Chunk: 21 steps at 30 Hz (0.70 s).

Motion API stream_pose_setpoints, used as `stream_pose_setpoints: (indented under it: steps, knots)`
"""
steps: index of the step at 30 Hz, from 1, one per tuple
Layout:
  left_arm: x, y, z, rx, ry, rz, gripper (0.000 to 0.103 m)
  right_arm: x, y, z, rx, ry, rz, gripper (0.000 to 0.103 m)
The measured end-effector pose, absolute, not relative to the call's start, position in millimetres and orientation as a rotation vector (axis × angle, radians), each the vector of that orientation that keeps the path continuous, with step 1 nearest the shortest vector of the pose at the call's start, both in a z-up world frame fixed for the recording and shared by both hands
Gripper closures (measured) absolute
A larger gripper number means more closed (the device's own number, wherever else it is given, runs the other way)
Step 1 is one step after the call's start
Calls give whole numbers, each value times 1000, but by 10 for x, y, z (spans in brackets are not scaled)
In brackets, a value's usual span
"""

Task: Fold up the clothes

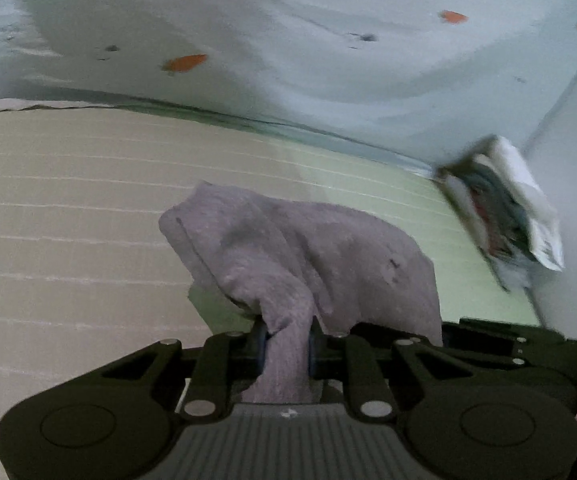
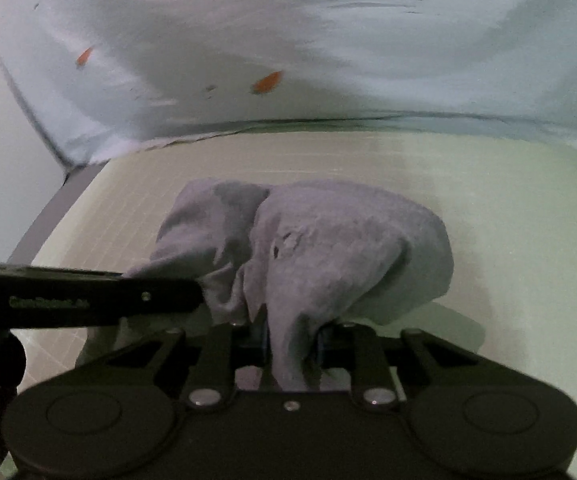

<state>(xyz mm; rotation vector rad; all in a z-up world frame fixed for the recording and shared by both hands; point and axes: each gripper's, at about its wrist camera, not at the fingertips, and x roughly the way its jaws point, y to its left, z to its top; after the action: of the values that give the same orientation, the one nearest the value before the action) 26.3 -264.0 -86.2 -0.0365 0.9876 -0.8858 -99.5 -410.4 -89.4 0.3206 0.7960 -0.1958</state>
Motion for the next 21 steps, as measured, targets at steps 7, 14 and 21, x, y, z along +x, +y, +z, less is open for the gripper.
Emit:
stream_pose_setpoints:
  steps: [7, 14, 21]
  knots:
    - [-489, -3263, -697, 81, 955, -1050, 84, -1961, -4649, -855, 412, 739, -340, 82]
    - [-1218, -4262, -569, 124, 924, -1091, 85, -2688, -5675, -817, 438, 678, -351, 82]
    - [-1615, -5659, -212, 64, 812, -1190, 86, -3299, -7054, -344, 337, 560, -366, 82]
